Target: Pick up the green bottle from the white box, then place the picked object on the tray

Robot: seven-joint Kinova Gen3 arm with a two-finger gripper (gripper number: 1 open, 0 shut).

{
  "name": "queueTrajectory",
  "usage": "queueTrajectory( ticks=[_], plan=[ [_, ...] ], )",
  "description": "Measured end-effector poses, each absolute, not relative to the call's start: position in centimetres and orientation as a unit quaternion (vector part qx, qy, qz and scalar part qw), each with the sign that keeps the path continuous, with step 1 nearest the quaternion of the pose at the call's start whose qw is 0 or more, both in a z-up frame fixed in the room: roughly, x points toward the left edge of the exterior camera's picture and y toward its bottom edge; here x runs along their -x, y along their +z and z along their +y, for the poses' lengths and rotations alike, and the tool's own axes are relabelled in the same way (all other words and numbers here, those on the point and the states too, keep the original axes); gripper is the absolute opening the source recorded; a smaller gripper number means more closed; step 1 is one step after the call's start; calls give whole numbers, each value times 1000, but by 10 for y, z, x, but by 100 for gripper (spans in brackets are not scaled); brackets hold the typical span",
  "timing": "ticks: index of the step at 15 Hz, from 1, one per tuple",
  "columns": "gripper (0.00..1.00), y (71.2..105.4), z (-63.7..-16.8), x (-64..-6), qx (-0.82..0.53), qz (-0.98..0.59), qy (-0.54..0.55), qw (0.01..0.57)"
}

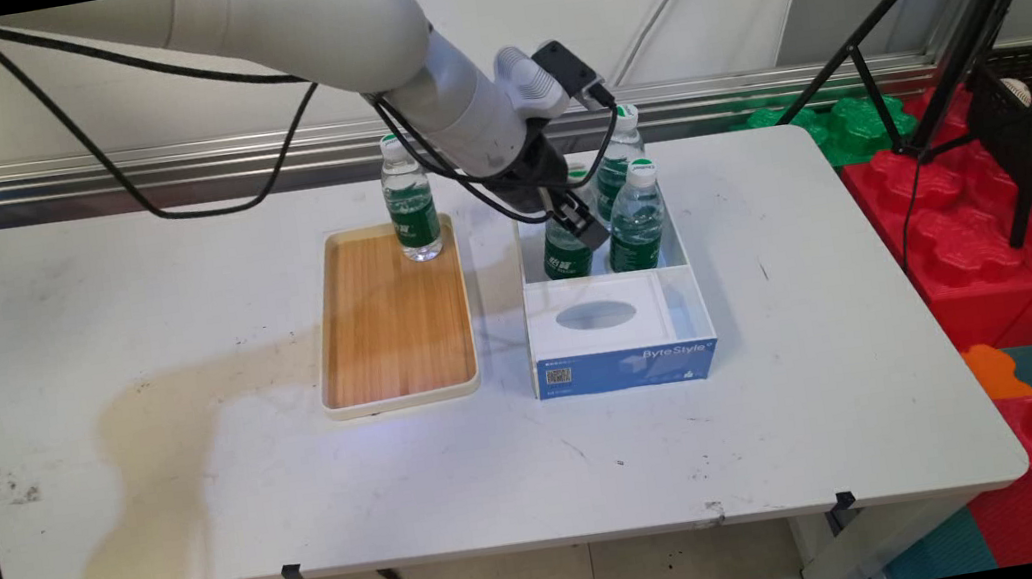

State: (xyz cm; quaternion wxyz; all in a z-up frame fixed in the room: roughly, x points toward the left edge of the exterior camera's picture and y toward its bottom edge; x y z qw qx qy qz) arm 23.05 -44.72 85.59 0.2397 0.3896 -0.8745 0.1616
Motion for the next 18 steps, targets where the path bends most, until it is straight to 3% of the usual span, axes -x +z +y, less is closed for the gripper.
queueTrajectory(
  ticks=[10, 18],
  plan=[
    [0, 869, -447, -229, -402, -861, 186, 250],
    [0, 934, -429, -236, -405, -843, 219, 277]
  ],
)
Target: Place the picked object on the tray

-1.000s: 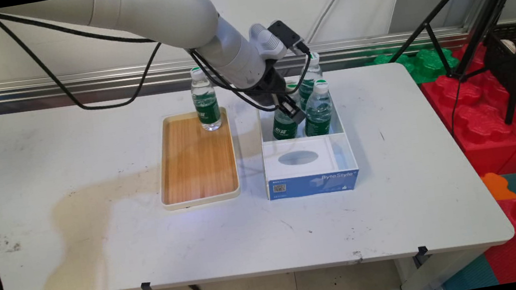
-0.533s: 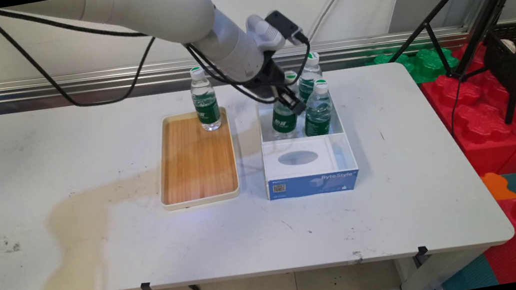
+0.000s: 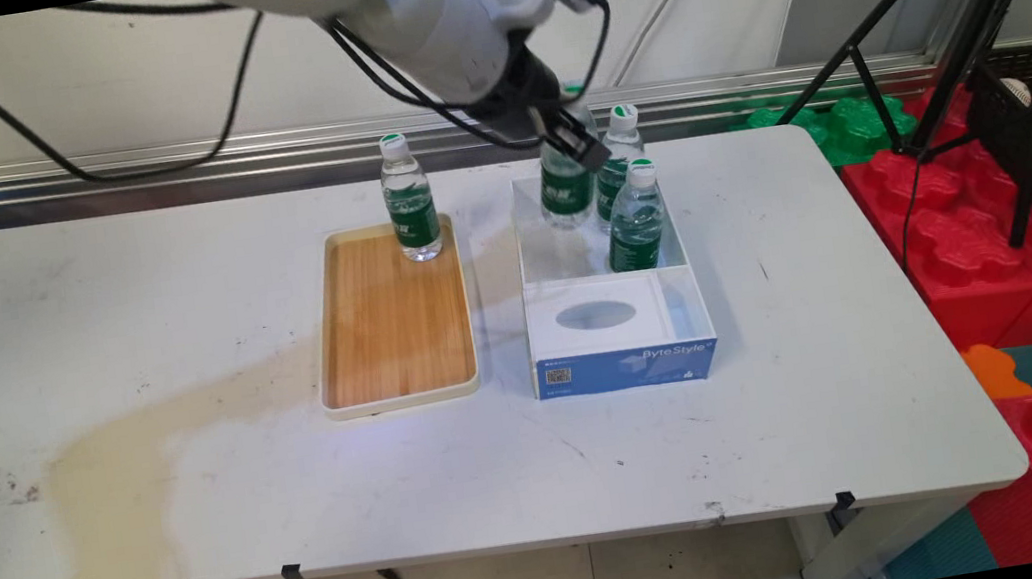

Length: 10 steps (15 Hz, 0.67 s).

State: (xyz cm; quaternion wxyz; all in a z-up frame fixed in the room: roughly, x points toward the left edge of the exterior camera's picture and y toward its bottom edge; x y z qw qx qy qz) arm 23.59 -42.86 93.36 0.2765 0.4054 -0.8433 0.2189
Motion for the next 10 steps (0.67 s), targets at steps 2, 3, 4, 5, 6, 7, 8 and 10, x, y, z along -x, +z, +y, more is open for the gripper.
queueTrajectory(
  ticks=[2, 3, 4, 5, 6, 7, 8, 10],
  plan=[
    [0, 948, -422, -243, -406, -841, 226, 278],
    [0, 953, -419, -246, -406, -841, 228, 278],
    [0, 960, -415, -250, -406, -840, 230, 278],
    [0, 965, -410, -254, -406, -839, 232, 278],
    [0, 974, -402, -263, -408, -837, 235, 277],
    [0, 980, -395, -271, -412, -835, 237, 276],
    [0, 984, -389, -278, -415, -834, 239, 275],
    [0, 990, -375, -294, -423, -831, 240, 269]
  ],
)
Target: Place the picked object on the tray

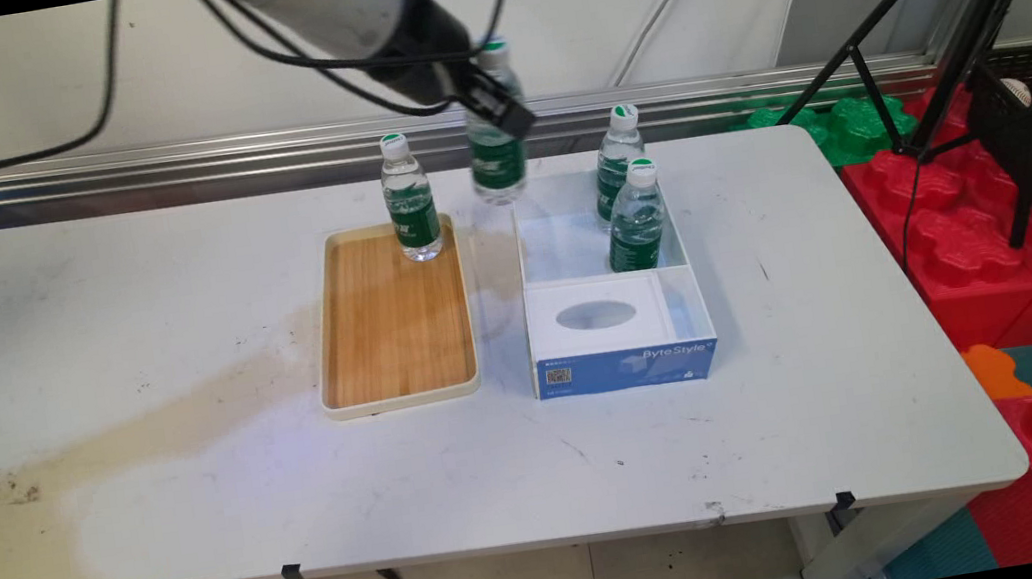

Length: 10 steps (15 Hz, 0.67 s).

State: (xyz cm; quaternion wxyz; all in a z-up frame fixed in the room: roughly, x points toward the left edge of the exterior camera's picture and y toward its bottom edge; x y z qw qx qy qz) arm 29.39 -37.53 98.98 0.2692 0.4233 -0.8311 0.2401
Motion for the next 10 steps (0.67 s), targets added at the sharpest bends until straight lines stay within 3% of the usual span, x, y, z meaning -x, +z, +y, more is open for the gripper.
queueTrajectory(
  ticks=[10],
  plan=[
    [0, 988, -324, -389, -448, -836, 225, 223]
  ],
)
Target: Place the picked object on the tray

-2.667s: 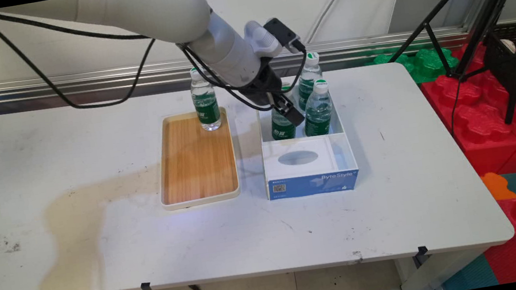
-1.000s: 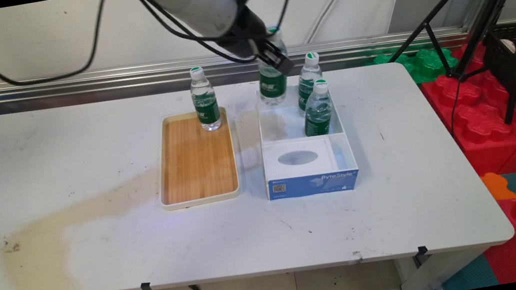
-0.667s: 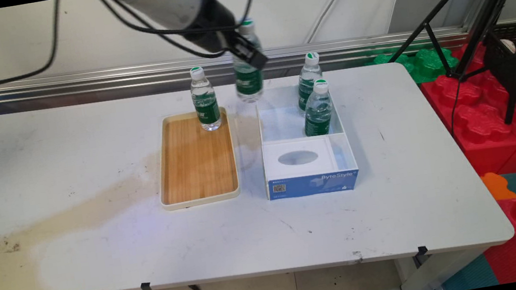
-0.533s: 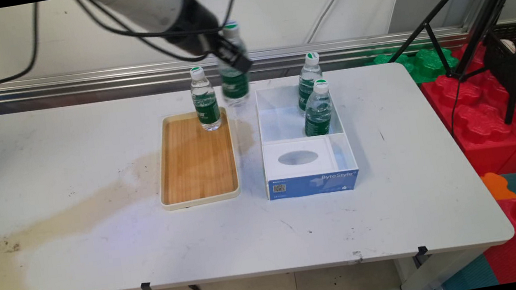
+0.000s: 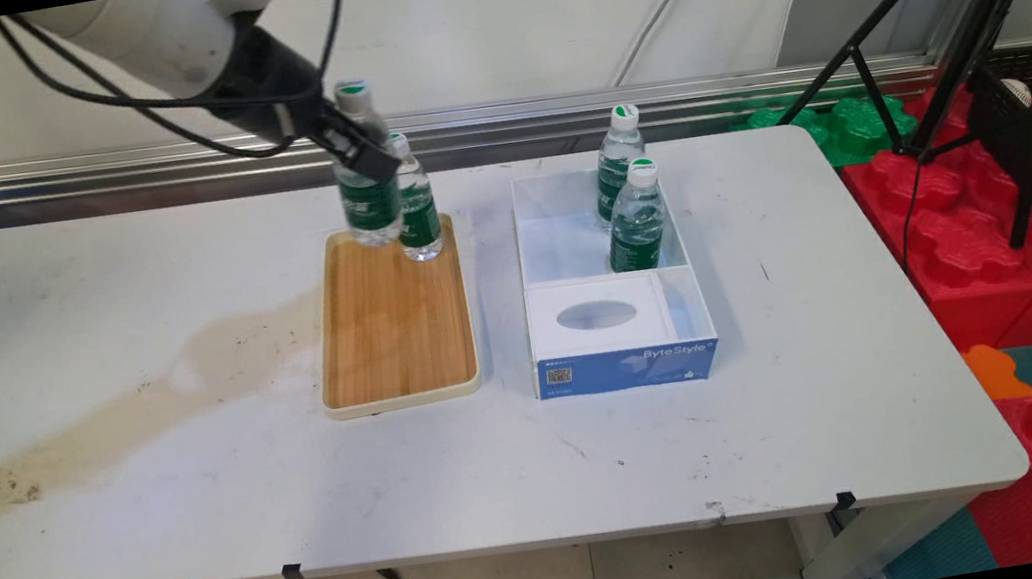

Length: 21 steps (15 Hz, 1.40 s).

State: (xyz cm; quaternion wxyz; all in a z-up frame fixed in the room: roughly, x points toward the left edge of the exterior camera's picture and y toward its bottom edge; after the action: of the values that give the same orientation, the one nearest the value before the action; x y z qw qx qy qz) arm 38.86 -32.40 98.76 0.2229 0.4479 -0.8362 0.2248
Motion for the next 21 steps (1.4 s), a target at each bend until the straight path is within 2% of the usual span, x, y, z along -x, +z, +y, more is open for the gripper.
queueTrajectory(
  ticks=[6, 16, 21],
  plan=[
    [0, 974, -334, -432, -469, -824, 236, 210],
    [0, 925, -370, -454, -484, -823, 219, 203],
    [0, 890, -388, -464, -489, -824, 204, 199]
  ],
)
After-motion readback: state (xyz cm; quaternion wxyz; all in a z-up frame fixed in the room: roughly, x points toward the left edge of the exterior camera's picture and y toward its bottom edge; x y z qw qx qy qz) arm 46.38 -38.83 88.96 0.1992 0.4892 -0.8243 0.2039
